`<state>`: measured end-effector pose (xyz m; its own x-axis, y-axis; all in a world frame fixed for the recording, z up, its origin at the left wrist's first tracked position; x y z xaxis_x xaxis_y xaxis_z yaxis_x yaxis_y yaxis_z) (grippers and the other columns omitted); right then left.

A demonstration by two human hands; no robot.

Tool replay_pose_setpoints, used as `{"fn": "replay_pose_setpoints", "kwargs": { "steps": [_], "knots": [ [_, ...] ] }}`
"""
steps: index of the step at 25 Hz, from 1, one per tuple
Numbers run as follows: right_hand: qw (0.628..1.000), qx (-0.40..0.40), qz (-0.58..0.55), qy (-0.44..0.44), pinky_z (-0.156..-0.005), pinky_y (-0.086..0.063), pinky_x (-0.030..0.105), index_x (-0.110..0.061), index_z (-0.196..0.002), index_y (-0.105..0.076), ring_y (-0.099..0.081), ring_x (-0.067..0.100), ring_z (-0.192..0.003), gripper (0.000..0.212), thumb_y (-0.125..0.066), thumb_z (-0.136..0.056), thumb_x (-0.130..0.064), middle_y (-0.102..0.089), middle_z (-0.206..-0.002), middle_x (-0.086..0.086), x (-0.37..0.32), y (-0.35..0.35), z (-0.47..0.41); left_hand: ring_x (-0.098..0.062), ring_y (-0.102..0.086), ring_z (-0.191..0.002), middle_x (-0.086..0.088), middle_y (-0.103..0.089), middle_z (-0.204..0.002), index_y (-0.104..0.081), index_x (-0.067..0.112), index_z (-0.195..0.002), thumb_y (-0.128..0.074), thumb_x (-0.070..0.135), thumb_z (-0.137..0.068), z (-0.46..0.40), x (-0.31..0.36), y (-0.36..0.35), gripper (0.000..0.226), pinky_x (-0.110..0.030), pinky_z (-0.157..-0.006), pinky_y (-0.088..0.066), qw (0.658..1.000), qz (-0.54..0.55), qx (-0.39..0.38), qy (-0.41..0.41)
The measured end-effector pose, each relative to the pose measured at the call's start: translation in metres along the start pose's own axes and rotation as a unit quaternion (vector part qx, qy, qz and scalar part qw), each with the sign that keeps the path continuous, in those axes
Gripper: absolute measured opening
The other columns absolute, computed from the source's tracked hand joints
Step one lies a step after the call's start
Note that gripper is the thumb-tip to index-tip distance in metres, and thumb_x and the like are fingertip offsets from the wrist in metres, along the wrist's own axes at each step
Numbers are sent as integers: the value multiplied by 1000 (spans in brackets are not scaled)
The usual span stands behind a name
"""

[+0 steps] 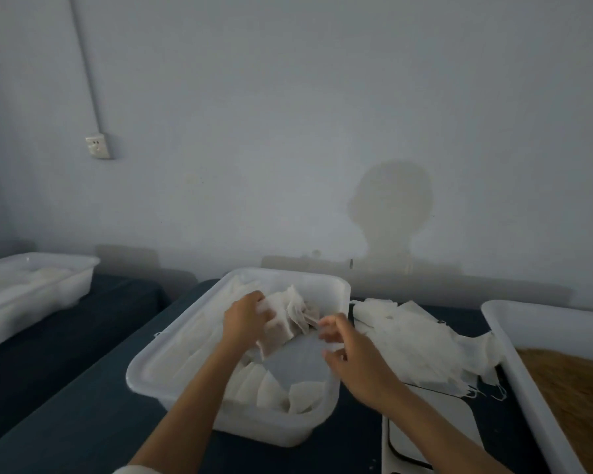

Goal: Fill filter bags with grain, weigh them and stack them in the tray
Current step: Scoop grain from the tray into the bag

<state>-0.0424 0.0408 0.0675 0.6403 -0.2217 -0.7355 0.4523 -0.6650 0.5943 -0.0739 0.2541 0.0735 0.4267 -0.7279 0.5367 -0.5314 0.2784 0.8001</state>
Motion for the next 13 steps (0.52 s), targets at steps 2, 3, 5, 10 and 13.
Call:
{"fn": "replay_pose_setpoints", "kwargs": {
  "steps": [2, 3, 5, 10, 13],
  "knots": [
    [998, -45, 42, 8, -93, -40, 16, -37, -124, -41, -47, -2, -114, 38, -55, -93, -20, -51, -124, -16, 5, -22, 3, -29, -59, -100, -14, -64, -109, -53, 11, -97, -62, 25, -89, -14, -36, -18, 19, -30, -77, -40, 998, -3, -61, 31],
    [996, -60, 59, 11, -90, -36, 14, -38, -124, -40, -45, -2, -114, 38, -54, -93, -22, -49, -123, -18, 7, -30, 4, -29, -57, -105, -15, -61, -115, -52, 10, -98, -62, 24, -90, -18, -48, -28, 19, -30, -80, -40, 995, -8, -91, 37],
    [994, -80, 76, 16, -89, -32, 13, -39, -123, -41, -42, -1, -114, 36, -54, -93, -25, -48, -123, -18, 11, -39, 6, -29, -51, -116, -15, -54, -128, -53, 8, -117, -59, 22, -92, -23, -64, -45, 30, -31, -90, -42, 987, -30, -147, 50],
    [991, -106, 82, 17, -95, -32, 18, -36, -124, -42, -40, 2, -118, 33, -52, -93, -28, -49, -125, -16, 13, -42, 7, -25, -54, -116, -10, -50, -131, -41, 7, -132, -57, 25, -91, -22, -89, -50, 48, -31, -90, -48, 962, -163, -197, 98],
    [994, -104, 17, 5, -90, -35, 9, -40, -114, -46, -46, -8, -113, 27, -54, -93, -24, -53, -119, -21, 12, -32, 6, -20, -56, -110, -3, -56, -122, -42, 13, -131, -60, 27, -88, -19, -90, -42, 49, -29, -89, -47, 944, -253, -184, 102]
  ]
}}
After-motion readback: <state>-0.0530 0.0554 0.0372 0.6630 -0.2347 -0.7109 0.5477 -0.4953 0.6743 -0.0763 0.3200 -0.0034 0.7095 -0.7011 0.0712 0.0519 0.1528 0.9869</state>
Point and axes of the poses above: each hand's wrist, its own z-axis away from the middle knuckle, its own y-axis out of the back of the hand, x = y × z, the point moved 9 cm from there along -z, towards the middle knuckle
